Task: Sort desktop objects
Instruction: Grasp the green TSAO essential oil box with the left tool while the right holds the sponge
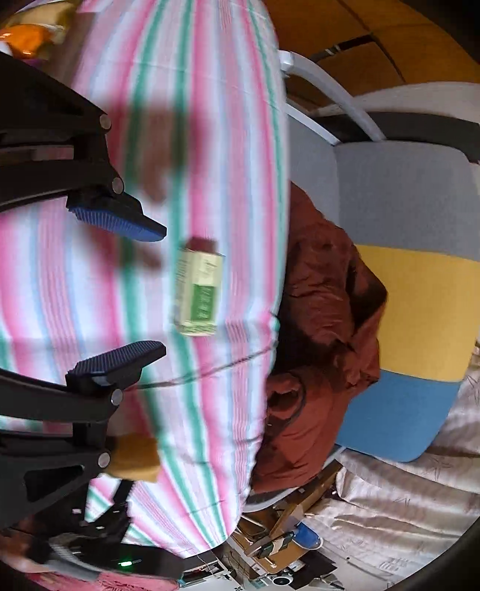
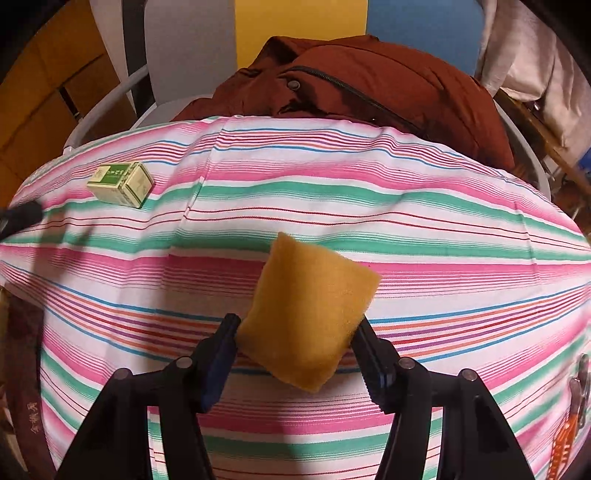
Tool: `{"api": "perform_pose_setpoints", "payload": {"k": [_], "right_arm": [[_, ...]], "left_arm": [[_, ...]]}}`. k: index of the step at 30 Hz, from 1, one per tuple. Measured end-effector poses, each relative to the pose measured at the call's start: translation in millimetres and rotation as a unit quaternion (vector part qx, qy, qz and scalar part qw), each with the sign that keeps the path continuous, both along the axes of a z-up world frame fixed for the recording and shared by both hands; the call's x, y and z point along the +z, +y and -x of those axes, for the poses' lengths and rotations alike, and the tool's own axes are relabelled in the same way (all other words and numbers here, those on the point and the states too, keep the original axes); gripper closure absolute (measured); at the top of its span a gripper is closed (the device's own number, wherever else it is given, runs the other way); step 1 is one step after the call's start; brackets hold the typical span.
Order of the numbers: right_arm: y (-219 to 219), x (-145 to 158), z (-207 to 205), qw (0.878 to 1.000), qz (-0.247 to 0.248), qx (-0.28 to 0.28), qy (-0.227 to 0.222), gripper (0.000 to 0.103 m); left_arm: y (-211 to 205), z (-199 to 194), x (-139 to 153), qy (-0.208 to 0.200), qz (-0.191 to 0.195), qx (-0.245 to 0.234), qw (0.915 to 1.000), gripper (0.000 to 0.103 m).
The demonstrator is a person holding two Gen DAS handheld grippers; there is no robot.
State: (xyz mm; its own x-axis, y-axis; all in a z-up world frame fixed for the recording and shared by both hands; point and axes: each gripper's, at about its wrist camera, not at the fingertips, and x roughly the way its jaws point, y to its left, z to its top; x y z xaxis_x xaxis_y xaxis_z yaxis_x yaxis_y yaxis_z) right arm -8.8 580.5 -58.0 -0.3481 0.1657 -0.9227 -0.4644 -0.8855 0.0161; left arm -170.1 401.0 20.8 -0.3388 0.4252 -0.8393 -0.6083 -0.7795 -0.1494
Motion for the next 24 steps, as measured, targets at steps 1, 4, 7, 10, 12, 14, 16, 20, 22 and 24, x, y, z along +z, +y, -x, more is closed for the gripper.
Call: {"api": "perform_pose_setpoints", "payload": {"k": [1,4,7,10,12,14,16,20,22,24], "right_arm": [[0.7,-0.7,1.9,1.000,0.002,0.000,0.000,0.041],[3.1,0.0,0.4,1.000,0.012,-0.001,0.001,0.039],[7.6,-0.8,-1.3,1.000,0.029,-0.007,0.002,0.039],[8.7,-2.1,-1.9,0.999,0.040,-0.009,0.000,0.038],[6.4,-3.0,-1.8,0.999,0.043,-0.009,-0.003,0.038],[5.9,-2.9,-1.9,0.999,0.045,-0.009,-0.004,0.038],[5.9,-3.7,-0.1,0.999,0.046,-0.010,-0.003,0.038],[7.0,-2.7,-0.4,0.999,0.050,-0.012,-0.002,0.038],[7.6,-2.3,-0.6,0.999,0.049,-0.011,-0.003,0.038],[7.1,-1.7,0.0,0.999,0.048,-0.010,-0.004,0.038]], "left_arm": [[8.2,3.7,-2.5,0.006,-0.003,-0.007,1.0000,0.034],[23.6,15.2,-12.8,0.003,0.006,-0.011,0.9999,0.031],[38.5,24.1,-27.8,-0.006,0.033,-0.016,0.9993,0.026],[51.2,25.0,-42.4,0.013,0.076,-0.029,0.9966,0.024],[55.5,26.0,-50.0,0.018,0.091,-0.037,0.9950,0.024],[56.2,28.3,-54.7,0.024,0.097,-0.029,0.9946,0.024],[55.4,32.0,-59.2,0.015,0.092,-0.022,0.9954,0.025],[54.7,35.2,-62.1,0.014,0.083,-0.014,0.9963,0.029],[53.9,35.4,-60.8,0.015,0.074,-0.014,0.9970,0.029],[51.9,34.3,-58.6,0.020,0.069,-0.011,0.9973,0.030]]}}
